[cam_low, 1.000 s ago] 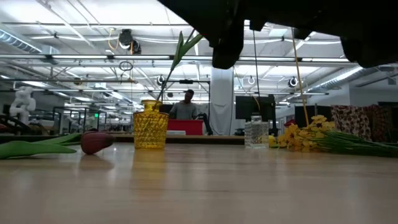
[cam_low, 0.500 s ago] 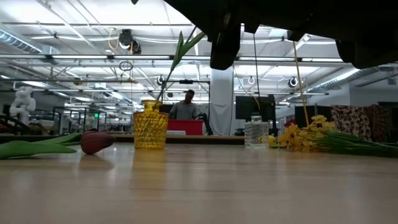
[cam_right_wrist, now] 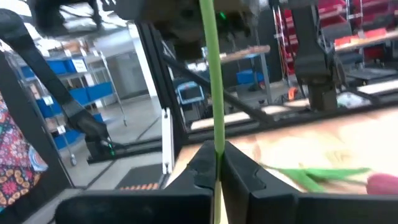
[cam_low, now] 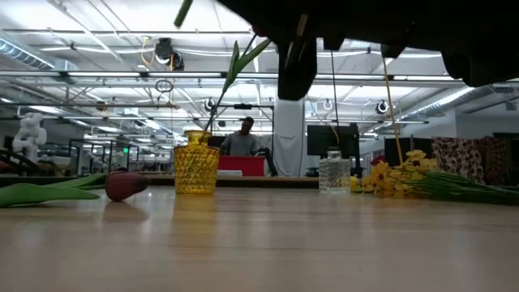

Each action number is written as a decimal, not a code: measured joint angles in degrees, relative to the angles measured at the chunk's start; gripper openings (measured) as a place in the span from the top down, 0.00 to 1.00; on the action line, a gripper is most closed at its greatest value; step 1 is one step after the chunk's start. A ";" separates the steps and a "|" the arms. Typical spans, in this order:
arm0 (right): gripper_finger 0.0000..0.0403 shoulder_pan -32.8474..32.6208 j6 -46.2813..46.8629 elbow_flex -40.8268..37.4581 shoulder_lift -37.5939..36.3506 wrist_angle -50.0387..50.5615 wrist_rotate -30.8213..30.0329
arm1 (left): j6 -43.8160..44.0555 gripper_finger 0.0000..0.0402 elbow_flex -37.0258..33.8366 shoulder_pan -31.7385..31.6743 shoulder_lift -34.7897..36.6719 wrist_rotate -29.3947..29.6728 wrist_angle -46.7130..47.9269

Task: Sort flowers into vase by color
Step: Put the violet tulip into the yellow vase

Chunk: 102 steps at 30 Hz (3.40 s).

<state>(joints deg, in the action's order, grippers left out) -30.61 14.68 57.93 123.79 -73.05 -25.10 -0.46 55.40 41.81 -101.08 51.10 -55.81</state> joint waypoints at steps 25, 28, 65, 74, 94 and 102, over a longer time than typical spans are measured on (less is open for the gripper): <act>1.00 -0.79 8.60 -0.02 -7.23 26.03 -0.86 | 16.37 0.75 0.02 2.41 6.86 -2.13 26.26; 1.00 -0.83 8.70 -0.02 -7.51 26.72 -0.86 | 16.69 0.75 0.02 2.41 6.86 -2.24 27.39; 0.68 -2.08 7.25 -0.04 -7.61 26.17 -3.91 | 15.76 0.99 -0.16 2.15 9.10 -1.24 29.27; 0.51 -2.14 7.16 -0.04 -7.61 26.92 -5.01 | 8.65 0.99 -1.65 -0.26 17.12 -1.50 29.18; 0.47 -2.14 7.17 -0.04 -7.61 30.05 -4.97 | 5.66 0.99 -14.94 -5.19 35.20 -2.93 26.74; 0.47 -2.29 7.02 -0.04 -7.61 30.15 -4.87 | 5.94 0.99 -21.35 -8.75 43.24 -2.50 25.00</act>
<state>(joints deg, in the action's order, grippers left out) -32.91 21.70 57.89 116.18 -42.90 -29.98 5.48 34.04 33.06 -57.84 48.60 -30.82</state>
